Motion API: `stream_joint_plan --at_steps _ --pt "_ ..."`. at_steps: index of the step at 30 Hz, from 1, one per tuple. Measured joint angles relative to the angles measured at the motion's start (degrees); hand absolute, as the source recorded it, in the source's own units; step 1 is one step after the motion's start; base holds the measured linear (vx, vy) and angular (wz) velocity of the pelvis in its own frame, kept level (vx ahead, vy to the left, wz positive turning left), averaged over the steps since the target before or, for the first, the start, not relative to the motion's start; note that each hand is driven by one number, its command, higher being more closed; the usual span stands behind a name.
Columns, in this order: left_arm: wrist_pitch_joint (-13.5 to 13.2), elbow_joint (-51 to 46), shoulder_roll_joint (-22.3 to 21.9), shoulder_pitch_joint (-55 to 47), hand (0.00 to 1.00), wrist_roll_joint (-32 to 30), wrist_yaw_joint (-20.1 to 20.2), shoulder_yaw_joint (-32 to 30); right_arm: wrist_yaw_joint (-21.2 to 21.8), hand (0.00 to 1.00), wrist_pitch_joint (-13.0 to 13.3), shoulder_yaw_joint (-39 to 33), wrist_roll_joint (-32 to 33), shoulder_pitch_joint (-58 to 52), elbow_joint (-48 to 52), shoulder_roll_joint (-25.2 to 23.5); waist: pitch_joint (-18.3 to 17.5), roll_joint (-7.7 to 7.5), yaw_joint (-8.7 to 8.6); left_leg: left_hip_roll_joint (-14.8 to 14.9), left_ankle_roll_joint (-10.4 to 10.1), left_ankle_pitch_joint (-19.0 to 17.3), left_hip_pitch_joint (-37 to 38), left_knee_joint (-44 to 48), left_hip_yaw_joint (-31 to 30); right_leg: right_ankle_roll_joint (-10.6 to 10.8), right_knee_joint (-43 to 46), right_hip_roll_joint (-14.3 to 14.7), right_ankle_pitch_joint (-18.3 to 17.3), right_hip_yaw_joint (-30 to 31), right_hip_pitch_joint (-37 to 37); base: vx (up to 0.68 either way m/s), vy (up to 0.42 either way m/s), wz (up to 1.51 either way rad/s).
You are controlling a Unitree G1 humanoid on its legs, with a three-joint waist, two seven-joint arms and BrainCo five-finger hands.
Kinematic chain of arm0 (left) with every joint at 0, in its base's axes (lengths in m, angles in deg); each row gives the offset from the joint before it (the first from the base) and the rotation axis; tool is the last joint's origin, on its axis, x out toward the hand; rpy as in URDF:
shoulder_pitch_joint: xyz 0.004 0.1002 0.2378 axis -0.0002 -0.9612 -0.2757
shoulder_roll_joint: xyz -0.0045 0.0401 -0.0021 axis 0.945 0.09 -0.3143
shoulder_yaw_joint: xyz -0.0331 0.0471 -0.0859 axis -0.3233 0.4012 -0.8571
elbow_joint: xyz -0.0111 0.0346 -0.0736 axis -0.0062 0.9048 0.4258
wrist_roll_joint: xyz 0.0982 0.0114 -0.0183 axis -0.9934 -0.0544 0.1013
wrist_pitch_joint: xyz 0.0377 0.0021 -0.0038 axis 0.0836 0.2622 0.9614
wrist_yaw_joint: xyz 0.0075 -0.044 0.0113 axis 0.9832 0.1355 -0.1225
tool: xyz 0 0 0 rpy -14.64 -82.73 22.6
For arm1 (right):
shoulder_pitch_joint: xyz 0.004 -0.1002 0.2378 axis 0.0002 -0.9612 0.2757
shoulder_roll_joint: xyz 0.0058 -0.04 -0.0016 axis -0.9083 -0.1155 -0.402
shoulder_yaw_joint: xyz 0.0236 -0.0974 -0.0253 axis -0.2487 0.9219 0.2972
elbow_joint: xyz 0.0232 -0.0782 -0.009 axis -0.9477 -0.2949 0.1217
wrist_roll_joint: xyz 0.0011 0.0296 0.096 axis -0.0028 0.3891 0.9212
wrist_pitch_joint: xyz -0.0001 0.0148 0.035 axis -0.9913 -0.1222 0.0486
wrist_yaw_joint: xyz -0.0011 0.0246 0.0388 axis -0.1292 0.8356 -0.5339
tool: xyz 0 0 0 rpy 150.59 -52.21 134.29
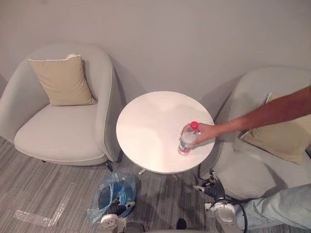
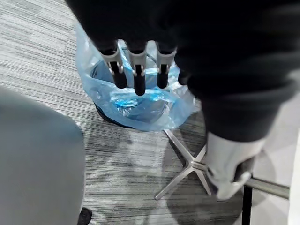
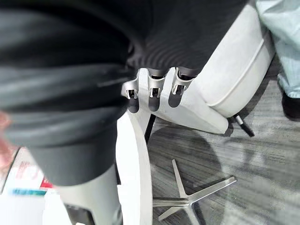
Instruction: Gather rubbish on tea table into small bin, then transfer packed bag to large trash can.
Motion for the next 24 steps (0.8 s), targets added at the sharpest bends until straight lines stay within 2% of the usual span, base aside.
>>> stream_joint_plan --at_steps 7,24 --pt "-0.09 -0.02 0.38 0.01 0.0 0.0 0.03 1.02 -0.34 0.0 0.5 2.01 -0.09 -0.07 1.91 0.35 -0.03 -0.35 0.02 -0.3 -0.21 0.82 0.79 -1.73 -1.6 -0.02 -1.28 0.0 0.38 -0.77 0.96 0.0 -0.01 0.05" --pt "-0.77 -0.21 0.84 0.17 0.0 0.01 0.03 1.0 -1.12 0.0 0.43 2.95 0.02 4.19 -0.98 0.46 0.67 -0.8 0.05 -0.8 -0.13 1.11 0.71 -3.29 -5.5 -0.3 -2.67 0.01 0.13 -2.96 2.32 0.01 -0.009 0.07"
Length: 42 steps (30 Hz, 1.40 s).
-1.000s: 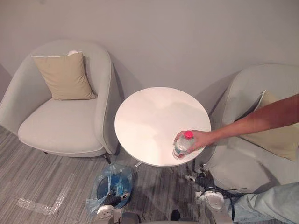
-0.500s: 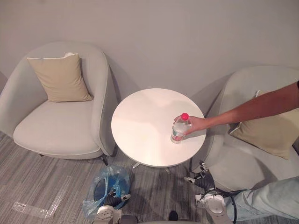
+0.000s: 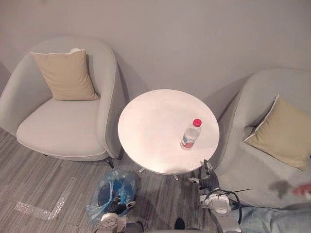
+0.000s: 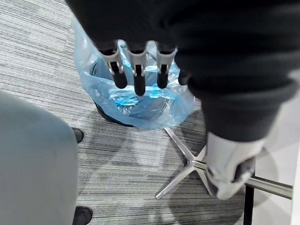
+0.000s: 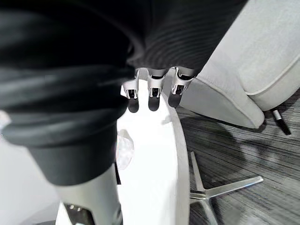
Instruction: Gather rubbish on tea table into small bin, then transfer packed bag to large trash can.
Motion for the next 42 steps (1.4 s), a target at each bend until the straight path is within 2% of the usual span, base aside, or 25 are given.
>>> stream_joint_plan --at_steps 16,20,25,42 --pt "0.04 0.0 0.06 -0.02 0.0 -0.01 -0.03 0.02 -2.67 0.0 -0.13 -1.45 0.04 0.35 0.38 -0.02 0.05 0.17 -0.02 0.02 -0.23 0.49 0.11 -0.73 0.06 0.06 0.94 -0.11 -0.38 0.33 -0.78 -0.02 -0.006 0.0" --pt "0.02 -0.13 -0.19 -0.03 0.0 0.0 -0.03 0.01 -3.73 0.0 -0.44 -2.49 0.08 1.53 2.59 0.03 0.36 0.92 -0.02 0.02 -0.25 0.52 -0.07 -0.85 0.05 0.09 0.94 -0.1 -0.39 0.35 -1.03 0.0 0.0 0.0" --pt "0.04 -0.4 -0.2 -0.06 0.0 0.01 0.07 0.03 -4.51 0.0 -0.44 -2.55 0.17 4.5 2.88 0.08 0.46 1.18 0.02 -0.02 -0.25 0.52 -0.91 -0.79 -0.07 0.16 1.0 -0.12 -0.42 0.29 -1.78 0.0 0.0 0.0" --pt "-0.31 -2.18 -0.96 0.08 0.0 2.41 -0.05 0.01 -8.74 0.0 -1.05 -2.9 2.96 16.19 -0.26 1.8 2.43 3.16 1.21 -0.25 -0.2 0.59 -5.98 0.62 -2.22 0.11 1.99 -0.3 -0.45 -1.44 -5.64 -0.01 -0.003 0.06"
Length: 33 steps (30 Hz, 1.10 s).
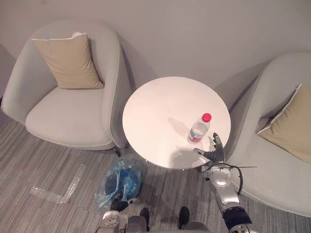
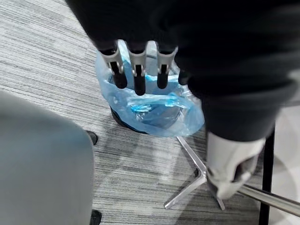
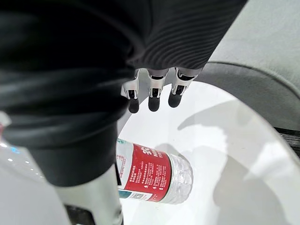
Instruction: Gather rubbish on tea table into small bin, then transfer packed bag to large trash can.
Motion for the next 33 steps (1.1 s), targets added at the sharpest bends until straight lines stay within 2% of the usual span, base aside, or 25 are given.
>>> stream_joint_plan --at_steps 12,18,19,24,33 --pt "-0.57 -2.24 -0.22 1.52 0.0 2.39 0.0 1.21 -1.51 0.0 -0.37 -0.01 3.47 10.61 -5.2 2.0 4.39 1.21 1.84 -0.26 -0.01 -0.05 -4.19 2.77 -1.81 0.0 1.45 -0.2 0.0 -0.73 -2.76 -0.03 0.004 0.08" --pt "-1.36 -3.34 -0.24 1.67 0.0 4.13 0.01 1.28 -3.13 0.0 -0.5 -0.21 4.53 14.63 -6.61 2.2 6.19 1.66 2.09 -0.39 -0.02 -0.04 -5.96 3.89 -2.06 0.0 2.02 -0.32 0.0 -0.73 -4.08 -0.03 0.005 0.02" --pt "-1.43 -3.68 -0.25 1.75 0.0 4.61 0.01 1.34 -4.13 1.0 -0.5 -0.58 4.54 15.46 -6.6 2.2 6.84 1.86 2.24 -0.39 -0.02 -0.04 -5.99 3.96 -2.08 0.0 2.04 -0.32 0.01 -0.73 -4.07 0.0 0.0 0.0" --pt "-2.05 -3.94 -0.26 2.07 0.0 5.12 -0.03 2.11 -5.99 1.0 -0.5 -1.96 5.0 17.91 -6.62 2.32 8.0 2.48 2.42 -0.39 -0.02 -0.04 -6.21 3.96 -2.03 0.0 2.08 -0.32 0.01 -0.62 -4.34 0.0 0.0 0.0" --pt "-2.31 -4.05 -0.24 2.77 0.0 5.64 0.06 2.51 -5.46 1.0 -0.64 -2.4 7.41 21.63 -8.89 3.42 8.97 2.71 2.95 -0.38 -0.01 -0.05 -7.04 4.52 -2.0 -0.04 2.41 -0.35 0.05 -0.04 -5.09 0.0 0.0 0.0"
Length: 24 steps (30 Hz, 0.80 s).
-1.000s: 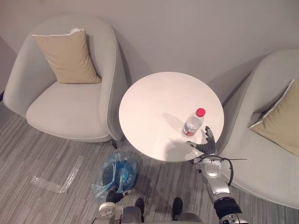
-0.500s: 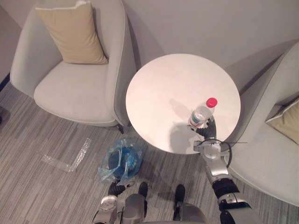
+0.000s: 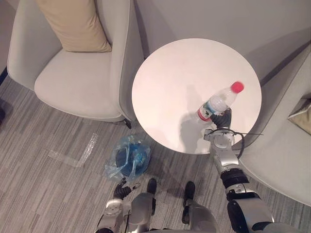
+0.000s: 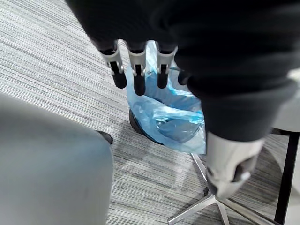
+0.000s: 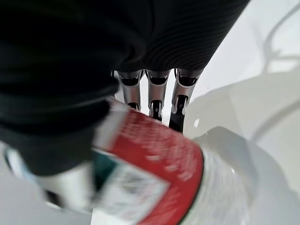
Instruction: Gather rubbish on tea table into small bin, then transfer packed bag to large trash can.
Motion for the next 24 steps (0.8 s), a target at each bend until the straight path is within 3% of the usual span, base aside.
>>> stream_joint_plan --at_steps 5,12,16,24 --pt "0.04 -0.01 -0.01 0.0 0.0 -0.04 0.01 -0.03 1.79 1.0 -0.03 0.55 -0.21 -2.69 3.96 0.11 0.0 0.0 0.01 -0.01 0.01 0.0 0.38 -0.05 0.1 -0.01 0.01 -0.06 0.03 0.52 0.27 0.0 0.001 -0.01" --pt "1.2 0.28 0.05 -0.3 0.0 -2.45 0.38 -0.72 4.99 1.0 0.34 1.31 -2.17 -17.37 21.08 0.03 -0.33 -0.29 -1.09 0.05 0.01 0.0 4.09 -2.06 0.67 0.06 -0.17 -0.06 0.07 1.77 2.5 -0.01 0.002 -0.08" --pt "1.6 1.55 0.16 -0.69 0.0 -3.99 1.46 -0.97 8.64 1.0 0.73 2.63 -6.04 -26.65 26.88 -0.93 -2.26 -1.37 -1.9 0.23 0.01 0.01 6.22 -3.16 2.16 0.15 -0.63 0.08 0.12 3.24 3.62 -0.01 0.0 -0.19" --pt "2.57 3.55 1.34 -2.0 0.0 -5.71 1.74 -0.65 12.22 1.0 1.24 3.02 -14.03 -38.45 27.83 -1.3 -7.23 -3.89 -3.7 0.2 0.01 0.01 8.47 -3.88 3.67 0.64 -1.69 0.0 0.43 4.73 5.16 -0.02 0.004 -0.12"
